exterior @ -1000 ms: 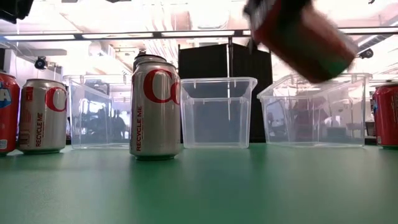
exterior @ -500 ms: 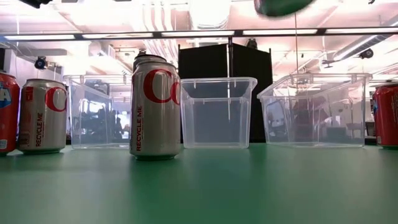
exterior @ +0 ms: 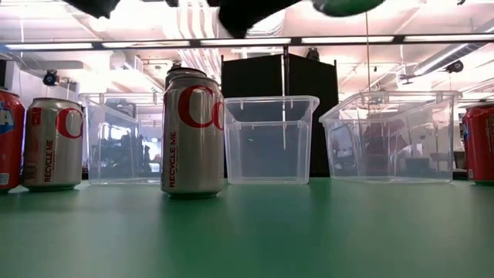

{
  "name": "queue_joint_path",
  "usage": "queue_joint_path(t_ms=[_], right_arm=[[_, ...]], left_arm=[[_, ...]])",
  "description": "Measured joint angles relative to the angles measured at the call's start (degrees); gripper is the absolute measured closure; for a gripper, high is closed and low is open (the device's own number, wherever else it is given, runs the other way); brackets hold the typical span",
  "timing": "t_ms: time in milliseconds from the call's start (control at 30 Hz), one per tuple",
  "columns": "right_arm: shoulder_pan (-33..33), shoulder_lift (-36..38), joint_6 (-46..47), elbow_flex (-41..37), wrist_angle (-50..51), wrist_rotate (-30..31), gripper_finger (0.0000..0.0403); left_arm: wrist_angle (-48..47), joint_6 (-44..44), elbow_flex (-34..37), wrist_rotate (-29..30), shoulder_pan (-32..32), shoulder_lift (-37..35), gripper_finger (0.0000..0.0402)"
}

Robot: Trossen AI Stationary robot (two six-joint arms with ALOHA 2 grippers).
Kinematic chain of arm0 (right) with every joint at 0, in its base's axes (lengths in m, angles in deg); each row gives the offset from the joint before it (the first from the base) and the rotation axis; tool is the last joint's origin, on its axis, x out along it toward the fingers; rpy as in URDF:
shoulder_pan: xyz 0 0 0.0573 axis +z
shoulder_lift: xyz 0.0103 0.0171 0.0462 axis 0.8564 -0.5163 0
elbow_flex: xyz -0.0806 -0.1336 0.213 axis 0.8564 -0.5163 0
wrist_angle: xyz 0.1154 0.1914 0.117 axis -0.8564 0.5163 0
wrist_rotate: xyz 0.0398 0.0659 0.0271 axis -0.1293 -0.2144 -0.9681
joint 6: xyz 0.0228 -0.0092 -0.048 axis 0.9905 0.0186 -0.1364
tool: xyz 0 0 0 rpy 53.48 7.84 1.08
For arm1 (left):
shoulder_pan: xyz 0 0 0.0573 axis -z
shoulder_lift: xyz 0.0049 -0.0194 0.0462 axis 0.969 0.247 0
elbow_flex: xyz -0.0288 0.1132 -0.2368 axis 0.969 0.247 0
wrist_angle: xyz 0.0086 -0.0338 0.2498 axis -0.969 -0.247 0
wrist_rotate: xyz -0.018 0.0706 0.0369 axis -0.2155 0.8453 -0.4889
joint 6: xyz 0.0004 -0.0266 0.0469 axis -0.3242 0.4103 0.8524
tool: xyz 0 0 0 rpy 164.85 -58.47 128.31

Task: Sort soda cans
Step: Put the top middle orange soda can into the right transparent bin

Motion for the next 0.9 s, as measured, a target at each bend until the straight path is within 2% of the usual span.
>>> queue_joint_path(t_ms=[200,367,567,700,767,900], right_arm=[[-0.26,-0.02,-0.08,-0.11,-0.18,2.86,0.0115],[-0.60,-0.04,1.21,-0.11,-0.32,7.18,0.0115],[-0.99,-0.22,1.68,-0.11,-0.56,10.08,0.0112],[-1.30,-0.22,3.03,-0.11,-0.21,10.85,0.0109],[-1.27,-0.22,3.56,-0.11,0.53,10.81,0.0100],[-1.27,1.00,8.85,0.83,9.00,10.86,0.0066]], left_arm=[[-0.04,0.59,-2.10,-0.56,-0.22,1.85,0.0072],[0.93,1.32,-1.97,4.14,-0.35,2.23,0.0072],[0.87,1.59,-2.06,5.34,-0.48,2.36,0.0073],[0.47,1.62,-2.06,6.82,-0.66,2.36,0.0098],[-1.14,1.56,-2.09,6.87,-0.72,2.24,0.0121],[-11.23,1.17,-2.04,9.33,-0.64,1.39,0.0125]])
